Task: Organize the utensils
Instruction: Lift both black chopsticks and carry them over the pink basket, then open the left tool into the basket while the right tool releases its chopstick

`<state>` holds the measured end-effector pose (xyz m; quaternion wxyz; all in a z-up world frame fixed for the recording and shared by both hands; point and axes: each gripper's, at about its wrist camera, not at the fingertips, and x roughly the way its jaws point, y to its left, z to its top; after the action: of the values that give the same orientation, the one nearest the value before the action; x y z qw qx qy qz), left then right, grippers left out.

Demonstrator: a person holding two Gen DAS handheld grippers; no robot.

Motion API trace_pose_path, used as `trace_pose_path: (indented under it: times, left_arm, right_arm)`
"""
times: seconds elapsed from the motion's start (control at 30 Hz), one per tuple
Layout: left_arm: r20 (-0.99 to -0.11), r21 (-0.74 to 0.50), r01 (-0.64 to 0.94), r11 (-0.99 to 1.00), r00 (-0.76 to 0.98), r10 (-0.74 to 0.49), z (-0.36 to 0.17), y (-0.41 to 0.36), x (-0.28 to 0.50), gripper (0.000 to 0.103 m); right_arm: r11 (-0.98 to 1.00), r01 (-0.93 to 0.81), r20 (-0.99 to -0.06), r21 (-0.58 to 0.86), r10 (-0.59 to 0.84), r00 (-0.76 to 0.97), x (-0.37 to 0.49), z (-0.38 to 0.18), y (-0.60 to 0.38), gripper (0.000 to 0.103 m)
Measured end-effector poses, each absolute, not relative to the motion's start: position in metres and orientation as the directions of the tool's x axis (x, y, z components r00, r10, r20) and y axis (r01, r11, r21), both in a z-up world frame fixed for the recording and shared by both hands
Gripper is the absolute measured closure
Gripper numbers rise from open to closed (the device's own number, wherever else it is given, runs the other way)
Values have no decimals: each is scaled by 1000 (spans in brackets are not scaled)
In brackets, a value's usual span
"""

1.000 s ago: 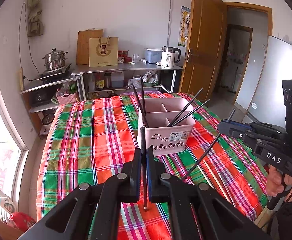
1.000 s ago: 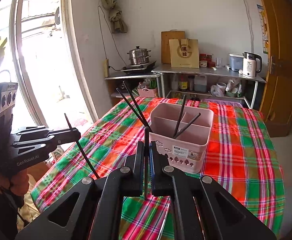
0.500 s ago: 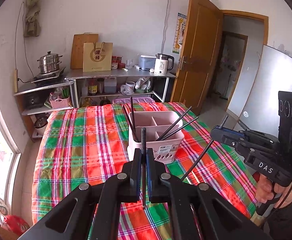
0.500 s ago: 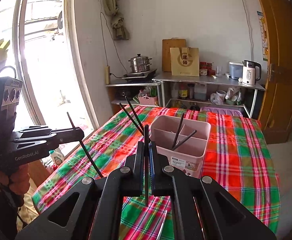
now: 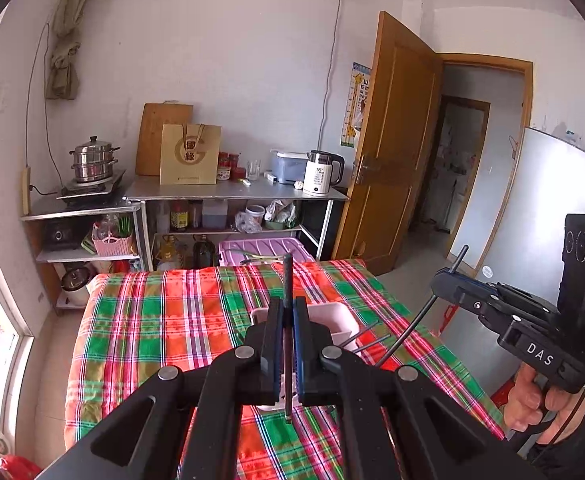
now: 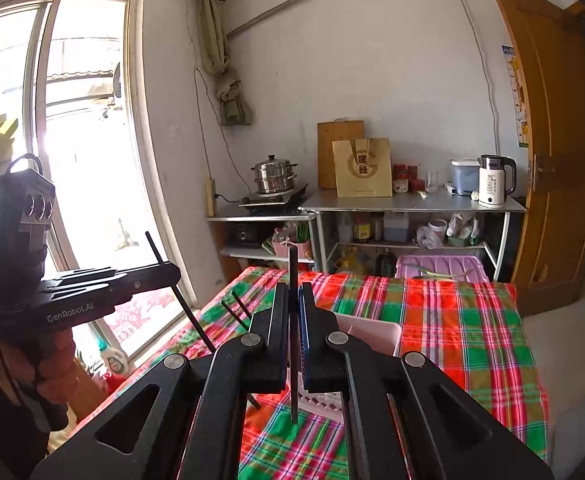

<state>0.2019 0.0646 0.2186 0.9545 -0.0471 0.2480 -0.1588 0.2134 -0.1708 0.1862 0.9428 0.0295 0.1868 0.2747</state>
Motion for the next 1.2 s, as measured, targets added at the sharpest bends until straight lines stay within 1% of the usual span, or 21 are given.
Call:
trace_pose_path:
  times: [0.27, 0.4, 0.53, 0.83, 1.2]
  left_arm:
    - [-407, -176, 282, 943, 852, -331, 242, 61, 231, 99]
    - [-400, -178, 277, 944, 857, -326, 242, 58, 247, 99]
    - [-410, -177, 271, 946, 854, -321, 233, 57, 266, 99]
    - [-472, -187, 261, 947, 822, -320, 205, 59, 306, 99]
    - [-562, -187, 266, 946, 760, -325, 164, 57, 333, 99]
  right_arm:
    - [841, -512, -275, 176, 541, 795, 239, 212, -171, 99]
    - [843, -507, -259, 181, 538, 802, 253, 215, -171, 99]
    - [847, -493, -262, 200, 531, 806, 270, 208, -174, 99]
    - [853, -461, -315, 244, 520, 794, 300, 179, -178, 99]
    - [865, -441, -416, 240, 502, 758, 322, 141, -170, 99]
